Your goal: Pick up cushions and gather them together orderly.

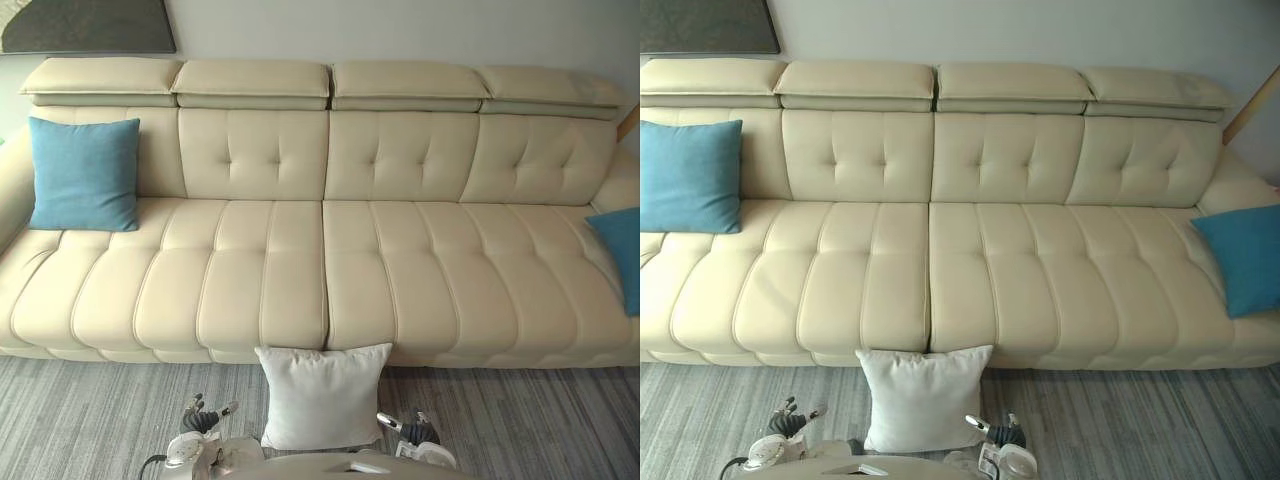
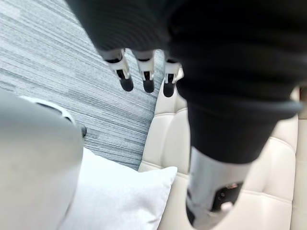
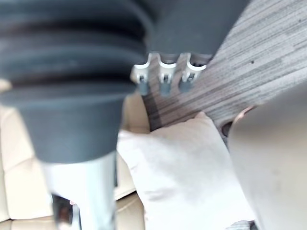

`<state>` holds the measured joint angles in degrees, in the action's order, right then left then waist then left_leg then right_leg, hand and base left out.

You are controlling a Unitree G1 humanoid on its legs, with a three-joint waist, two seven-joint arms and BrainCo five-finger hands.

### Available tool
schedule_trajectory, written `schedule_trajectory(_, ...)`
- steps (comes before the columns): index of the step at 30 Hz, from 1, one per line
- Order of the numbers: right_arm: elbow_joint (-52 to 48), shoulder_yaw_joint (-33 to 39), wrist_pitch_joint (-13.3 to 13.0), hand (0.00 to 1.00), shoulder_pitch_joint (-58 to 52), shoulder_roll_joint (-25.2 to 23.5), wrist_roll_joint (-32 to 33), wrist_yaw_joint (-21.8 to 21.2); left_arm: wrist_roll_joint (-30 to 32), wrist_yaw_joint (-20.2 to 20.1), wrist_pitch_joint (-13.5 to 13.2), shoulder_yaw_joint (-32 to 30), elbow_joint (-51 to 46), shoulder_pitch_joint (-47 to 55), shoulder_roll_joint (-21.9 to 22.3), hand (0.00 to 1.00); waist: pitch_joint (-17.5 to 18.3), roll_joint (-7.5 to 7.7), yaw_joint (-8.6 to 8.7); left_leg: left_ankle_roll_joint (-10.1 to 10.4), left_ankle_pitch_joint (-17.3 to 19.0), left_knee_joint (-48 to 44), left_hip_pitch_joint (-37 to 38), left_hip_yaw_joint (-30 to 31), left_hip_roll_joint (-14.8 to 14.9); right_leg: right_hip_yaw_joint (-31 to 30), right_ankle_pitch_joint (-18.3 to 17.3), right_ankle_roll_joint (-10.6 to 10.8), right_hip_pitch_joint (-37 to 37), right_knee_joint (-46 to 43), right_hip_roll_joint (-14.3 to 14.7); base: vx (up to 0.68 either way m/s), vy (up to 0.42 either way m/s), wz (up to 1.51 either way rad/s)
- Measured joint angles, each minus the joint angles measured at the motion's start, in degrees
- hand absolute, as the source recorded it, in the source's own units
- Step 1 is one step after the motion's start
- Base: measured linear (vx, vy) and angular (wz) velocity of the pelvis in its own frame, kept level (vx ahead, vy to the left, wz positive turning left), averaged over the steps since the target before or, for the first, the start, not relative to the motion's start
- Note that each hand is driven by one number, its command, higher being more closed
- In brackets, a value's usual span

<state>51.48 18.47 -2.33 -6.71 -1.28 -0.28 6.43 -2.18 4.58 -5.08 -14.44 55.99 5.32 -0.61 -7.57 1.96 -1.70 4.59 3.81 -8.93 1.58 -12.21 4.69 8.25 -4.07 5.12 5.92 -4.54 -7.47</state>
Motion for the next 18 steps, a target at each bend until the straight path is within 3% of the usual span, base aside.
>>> schedule_trajectory(5,1.22,-0.01,-0.01,0.00,0.21,0.21,-0.02,0.07,-0.01,0.01,-0.06,1.18,0.79,-0.01,-0.93,0.00,0.73,0.26,-0.36,-0.19,-2.72,5.43,1.92,0.06,-1.78,-0.74,1.06,0.16,0.08,1.59,-0.46,-0.03,0.010,0.00)
schedule_trajectory(8,0.87,-0.20,0.04,0.00,0.97,0.23,-0.05,0.29,-0.16,0.07,-0.05,1.15,0.53,-0.33,-1.01,0.00,-0.19,0.36,-0.49,-0.39,-1.95,4.54,1.09,-0.31,-2.12,-1.37,1.03,0.21,-0.67,1.33,-0.90,-0.01,0.029,-0.03)
schedule_trajectory(10,-0.86,-0.62,0.12,0.00,2.11,0.70,-0.04,0.53,-1.13,0.37,0.02,1.15,-1.40,-1.70,-0.68,0.00,-1.46,-0.28,-0.33,-1.09,2.33,-5.58,-6.21,-0.21,0.03,-1.51,0.69,0.35,-5.04,-2.34,-0.37,-0.09,0.051,-0.11)
schedule_trajectory(11,-2.79,-2.46,0.08,0.00,4.22,2.03,-0.02,1.45,-2.10,1.03,-0.02,1.21,-3.14,-3.39,-0.47,0.00,-3.37,-2.30,-0.40,-1.40,5.68,-14.02,-12.96,-0.01,2.37,-1.84,-0.18,0.53,-10.43,-7.16,0.84,-0.18,0.061,-0.22)
schedule_trajectory(12,-3.90,-3.04,0.01,0.00,5.38,2.52,0.01,1.92,-2.66,1.40,-0.05,1.21,-3.91,-4.38,-0.57,0.00,-4.16,-2.70,-0.38,-1.68,6.81,-17.53,-16.57,0.13,3.49,-2.32,-0.96,0.58,-13.97,-10.23,1.37,-0.28,0.100,-0.39)
schedule_trajectory(13,-5.52,-4.31,0.04,0.00,8.06,3.23,0.08,2.84,-4.20,2.28,-0.10,1.21,-5.11,-6.42,-1.22,0.00,-5.81,-2.66,-0.50,-1.67,8.44,-21.91,-22.29,-0.17,4.84,-3.44,-2.62,0.41,-20.62,-15.79,1.75,-0.17,0.076,-0.35)
schedule_trajectory(18,-12.71,-5.30,-0.24,0.00,16.05,4.52,1.06,5.31,-9.02,4.51,-0.69,1.13,-10.50,-12.57,-3.27,0.00,-11.20,-2.03,-0.53,-2.72,11.91,-31.74,-34.66,-2.80,7.10,-7.88,-5.66,0.46,-37.01,-28.88,1.82,-0.16,0.060,-0.38)
